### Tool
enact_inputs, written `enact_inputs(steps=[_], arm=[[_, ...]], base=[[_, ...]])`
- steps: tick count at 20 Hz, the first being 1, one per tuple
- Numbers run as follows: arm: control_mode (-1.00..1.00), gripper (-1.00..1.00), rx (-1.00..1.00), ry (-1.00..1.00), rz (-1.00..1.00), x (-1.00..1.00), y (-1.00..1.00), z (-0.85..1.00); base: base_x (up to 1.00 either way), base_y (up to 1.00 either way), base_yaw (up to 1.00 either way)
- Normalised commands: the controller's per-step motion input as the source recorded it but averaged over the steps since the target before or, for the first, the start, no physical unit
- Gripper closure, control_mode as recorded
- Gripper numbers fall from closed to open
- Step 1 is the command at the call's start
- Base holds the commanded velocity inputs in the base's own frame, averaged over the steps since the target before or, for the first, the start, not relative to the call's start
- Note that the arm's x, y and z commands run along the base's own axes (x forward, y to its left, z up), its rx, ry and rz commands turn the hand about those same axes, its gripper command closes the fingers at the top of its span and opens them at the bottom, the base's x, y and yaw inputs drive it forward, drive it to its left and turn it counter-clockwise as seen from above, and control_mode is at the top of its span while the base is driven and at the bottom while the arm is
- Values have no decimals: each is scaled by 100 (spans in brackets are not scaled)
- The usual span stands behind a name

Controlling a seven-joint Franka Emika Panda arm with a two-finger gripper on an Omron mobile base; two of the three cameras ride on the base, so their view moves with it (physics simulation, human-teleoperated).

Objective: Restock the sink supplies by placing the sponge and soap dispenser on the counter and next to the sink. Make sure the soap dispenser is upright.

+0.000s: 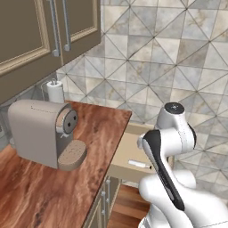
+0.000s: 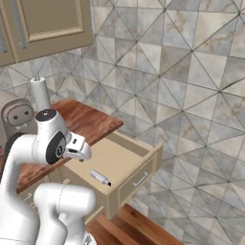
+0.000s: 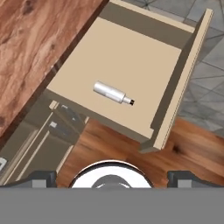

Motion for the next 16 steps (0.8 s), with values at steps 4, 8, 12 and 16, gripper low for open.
enact_inputs(steps=[4,8,12,16], arm=[[-100,-100,0,2,6,58,-21,-84],[-100,-100,0,0,5,66,-4,-74],[-100,-100,0,0,5,57,-9,-60],[-100,-100,0,0,1,28,-27,-66]], base=[[0,0,0],[0,0,0],[0,0,0],[0,0,0]])
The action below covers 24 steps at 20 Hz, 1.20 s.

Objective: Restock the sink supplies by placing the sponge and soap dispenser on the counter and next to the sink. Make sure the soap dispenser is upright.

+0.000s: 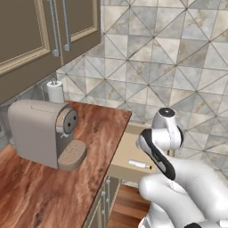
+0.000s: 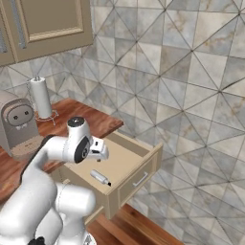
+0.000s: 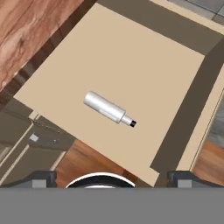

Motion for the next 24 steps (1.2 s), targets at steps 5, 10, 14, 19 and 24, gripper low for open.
enact_inputs(steps=[5,10,14,19,24], arm=[[-100,-100,0,0,0,5,-32,-79],[-100,-100,0,0,0,0,-32,-87],[-100,-100,0,0,0,4,-1,-90],[-100,-100,0,-2,0,0,-1,-78],[-100,-100,-1,-5,0,-9,-14,-69]], base=[[0,0,0],[0,0,0],[0,0,0],[0,0,0],[0,0,0]])
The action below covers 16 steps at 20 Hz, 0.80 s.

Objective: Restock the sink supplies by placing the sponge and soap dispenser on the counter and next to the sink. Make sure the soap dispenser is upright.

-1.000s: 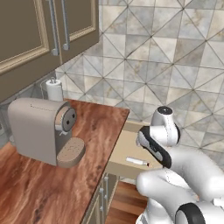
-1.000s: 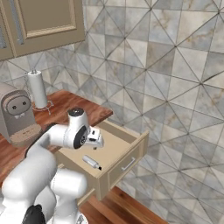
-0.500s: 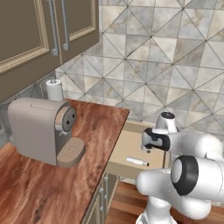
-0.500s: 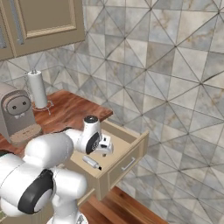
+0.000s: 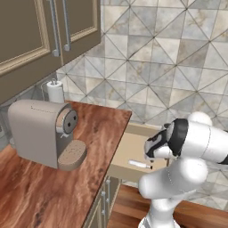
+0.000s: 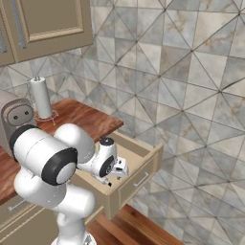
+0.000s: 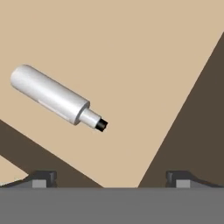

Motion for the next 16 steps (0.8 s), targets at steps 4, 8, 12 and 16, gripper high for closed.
enact_inputs(steps=[4,8,12,16], arm=[[-100,-100,-1,-9,0,-29,-33,-56],[-100,-100,-3,-10,0,-26,-39,-64],[-100,-100,-3,-17,0,-44,-63,-34],[-100,-100,-1,-11,0,-54,-71,-19]], base=[[0,0,0],[0,0,0],[0,0,0],[0,0,0]])
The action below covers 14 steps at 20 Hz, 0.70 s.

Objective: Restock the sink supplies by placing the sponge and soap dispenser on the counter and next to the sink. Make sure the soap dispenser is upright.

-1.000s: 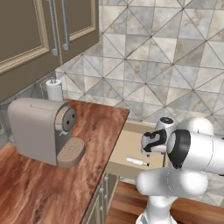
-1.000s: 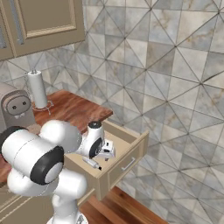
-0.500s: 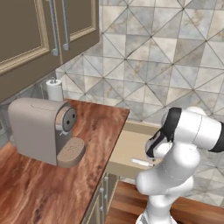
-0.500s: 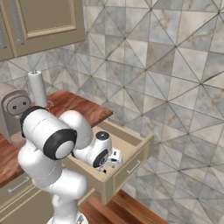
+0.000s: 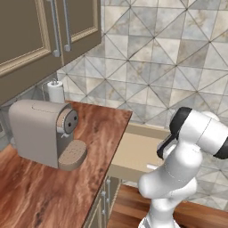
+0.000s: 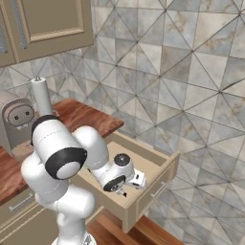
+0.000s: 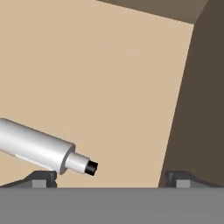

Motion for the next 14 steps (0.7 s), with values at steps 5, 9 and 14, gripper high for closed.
enact_inputs(steps=[5,9,14], arm=[[-100,-100,0,-7,0,-69,-71,-5],[-100,-100,0,-7,0,-74,-53,1],[-100,-100,0,-7,0,-10,6,43]], base=[[0,0,0],[0,0,0],[0,0,0]])
